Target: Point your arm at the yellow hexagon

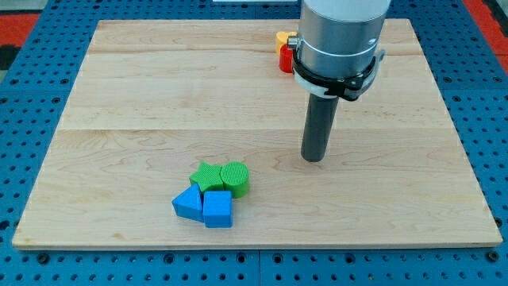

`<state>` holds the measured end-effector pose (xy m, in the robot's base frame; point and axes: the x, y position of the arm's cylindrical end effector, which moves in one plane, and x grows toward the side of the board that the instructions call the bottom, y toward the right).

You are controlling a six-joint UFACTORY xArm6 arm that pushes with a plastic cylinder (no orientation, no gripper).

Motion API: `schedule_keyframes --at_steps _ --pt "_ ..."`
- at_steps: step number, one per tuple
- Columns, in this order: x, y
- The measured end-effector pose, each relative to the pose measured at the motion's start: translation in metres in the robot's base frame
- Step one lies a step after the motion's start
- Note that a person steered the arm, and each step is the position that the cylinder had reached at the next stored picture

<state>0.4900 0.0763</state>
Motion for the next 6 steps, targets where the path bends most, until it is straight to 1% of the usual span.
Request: schedule_keyframes --at_steps 1,2,4,6 --pt "0.0 0.0" --pt "-0.014 0.014" --pt "-0.031 0.016" --pt "-0.093 0.017"
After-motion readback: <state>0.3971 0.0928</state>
